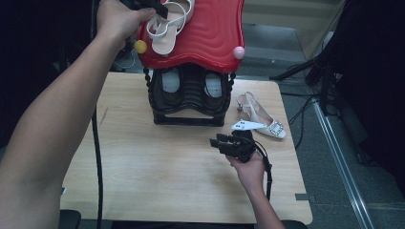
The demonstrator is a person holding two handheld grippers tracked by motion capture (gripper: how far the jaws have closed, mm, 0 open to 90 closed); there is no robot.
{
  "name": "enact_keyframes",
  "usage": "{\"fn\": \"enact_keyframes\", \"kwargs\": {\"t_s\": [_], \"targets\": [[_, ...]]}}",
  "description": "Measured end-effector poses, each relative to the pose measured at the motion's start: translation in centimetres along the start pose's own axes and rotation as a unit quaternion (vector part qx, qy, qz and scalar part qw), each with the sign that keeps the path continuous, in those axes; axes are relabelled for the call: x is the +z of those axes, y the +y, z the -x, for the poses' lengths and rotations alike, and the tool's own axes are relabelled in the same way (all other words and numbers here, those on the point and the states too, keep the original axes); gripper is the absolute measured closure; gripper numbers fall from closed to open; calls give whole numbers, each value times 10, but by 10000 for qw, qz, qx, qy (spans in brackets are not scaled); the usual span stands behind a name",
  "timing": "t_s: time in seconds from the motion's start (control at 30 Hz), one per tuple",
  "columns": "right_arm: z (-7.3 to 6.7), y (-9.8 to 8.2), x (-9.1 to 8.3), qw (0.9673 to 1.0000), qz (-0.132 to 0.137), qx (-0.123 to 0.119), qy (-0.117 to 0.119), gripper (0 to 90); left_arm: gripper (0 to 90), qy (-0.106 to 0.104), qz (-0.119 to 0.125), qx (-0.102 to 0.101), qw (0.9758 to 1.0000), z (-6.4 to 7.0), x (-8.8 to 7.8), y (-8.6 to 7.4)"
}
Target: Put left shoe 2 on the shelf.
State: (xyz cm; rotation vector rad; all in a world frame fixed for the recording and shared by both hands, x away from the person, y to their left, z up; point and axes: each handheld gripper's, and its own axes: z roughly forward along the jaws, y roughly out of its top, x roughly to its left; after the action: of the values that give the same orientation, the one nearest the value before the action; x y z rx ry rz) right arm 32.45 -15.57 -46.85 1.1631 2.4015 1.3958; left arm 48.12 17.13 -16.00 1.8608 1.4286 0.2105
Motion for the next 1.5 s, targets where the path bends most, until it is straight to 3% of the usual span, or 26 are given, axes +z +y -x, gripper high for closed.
{"fn": "enact_keyframes", "kwargs": {"t_s": [0.27,0.5,0.67,0.77,0.8,0.97,1.03,1.23,1.5], "targets": [[1,0,-1,10000,8,-2,-12,623,559,-147,72,18,9999,-2,-6,0],[2,2,-3,10000,10,56,-32,632,549,-273,113,111,9995,-3,-19,2],[2,2,-3,10000,2,76,-34,635,542,-190,152,276,9993,0,-28,2],[4,3,-5,9999,15,103,-55,637,536,-348,216,260,9988,1,-34,1],[4,3,-5,9999,20,108,-49,638,533,-415,319,244,9983,-1,-41,2],[5,3,-6,9999,22,129,-71,638,528,-316,359,270,9985,-8,-53,1],[6,3,-6,9999,18,103,-89,638,525,-265,335,290,9987,-12,-54,-2],[8,2,-7,9998,29,136,-114,637,514,-428,210,311,9984,-23,-57,-16],[9,2,-8,9997,23,110,-207,638,511,-330,188,282,9989,-47,-60,-32]]}}
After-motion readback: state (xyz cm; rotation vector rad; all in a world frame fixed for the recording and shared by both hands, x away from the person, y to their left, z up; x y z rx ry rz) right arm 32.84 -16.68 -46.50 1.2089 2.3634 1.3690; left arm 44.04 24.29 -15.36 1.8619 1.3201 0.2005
